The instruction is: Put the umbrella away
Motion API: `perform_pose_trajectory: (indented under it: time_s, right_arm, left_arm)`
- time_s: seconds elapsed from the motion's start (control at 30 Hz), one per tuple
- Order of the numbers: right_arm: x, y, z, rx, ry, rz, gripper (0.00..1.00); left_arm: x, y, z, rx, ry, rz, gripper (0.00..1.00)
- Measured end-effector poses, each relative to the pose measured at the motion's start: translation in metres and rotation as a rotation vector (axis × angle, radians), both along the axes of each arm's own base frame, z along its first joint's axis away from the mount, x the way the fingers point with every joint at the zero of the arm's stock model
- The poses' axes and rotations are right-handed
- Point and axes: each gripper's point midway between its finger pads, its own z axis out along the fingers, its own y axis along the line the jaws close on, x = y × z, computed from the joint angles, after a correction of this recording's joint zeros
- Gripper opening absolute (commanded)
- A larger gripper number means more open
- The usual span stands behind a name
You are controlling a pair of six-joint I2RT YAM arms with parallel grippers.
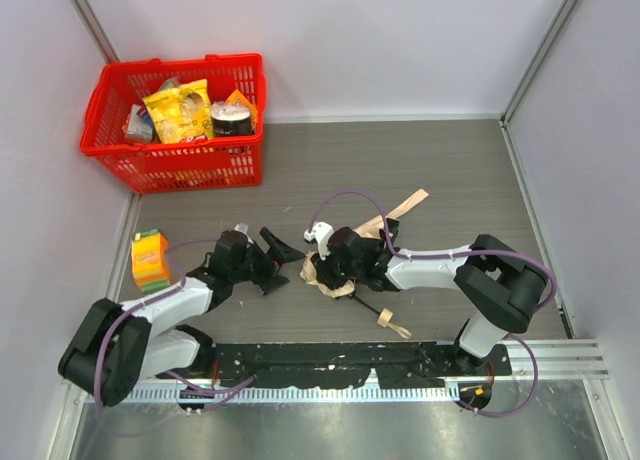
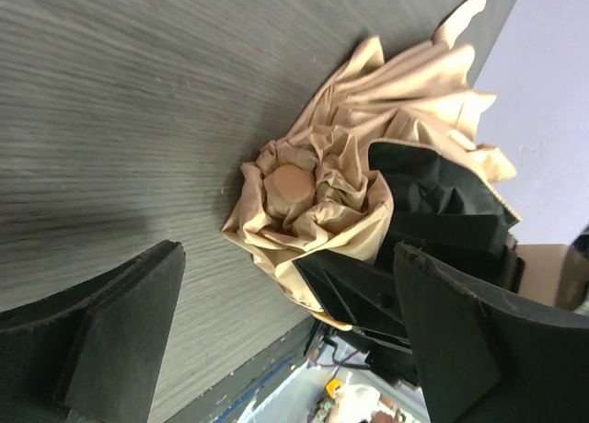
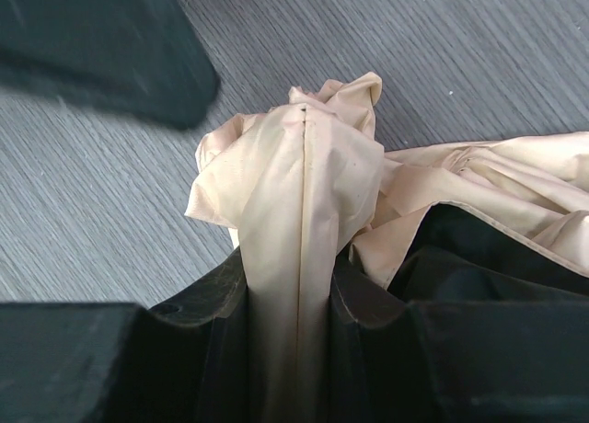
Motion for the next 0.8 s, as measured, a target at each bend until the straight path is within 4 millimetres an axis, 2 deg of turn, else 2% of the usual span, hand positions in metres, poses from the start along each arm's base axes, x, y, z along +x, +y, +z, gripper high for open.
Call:
perform_pose_trajectory:
  time_s: [0.27,0.43,0.5,0.57,0.67,0.8]
  right_arm:
    - [0.000,0.001,0.001,0.007,-0.003,0.001,0.01]
    - [0.000,0.000,0.001,0.012,-0.004,0.007,0.01]
    - [-0.001,0.001,0.001,0.015,-0.006,0.010,0.01]
    - [0.000,0.000,0.001,0.018,-0.009,0.012,0.01]
    - [0.003,-0.001,0.001,0.016,-0.016,0.007,0.01]
    - [0.004,-0.002,0.001,0.013,-0.024,0.013,0.01]
  left_arm:
    - [-0.007,-0.037,-0.008,-0.025,0.024,-0.051,0.99]
    - [0.009,-0.049,-0.014,-0.025,0.011,-0.030,0.80]
    - [0.015,-0.051,-0.018,-0.018,0.000,-0.019,0.68]
    - [0.019,-0.053,-0.020,-0.019,-0.001,-0.016,0.62]
    - [0.021,-0.056,-0.025,-0.017,-0.008,-0.026,0.64]
    - [0.021,-0.059,-0.024,-0.007,-0.047,-0.043,0.80]
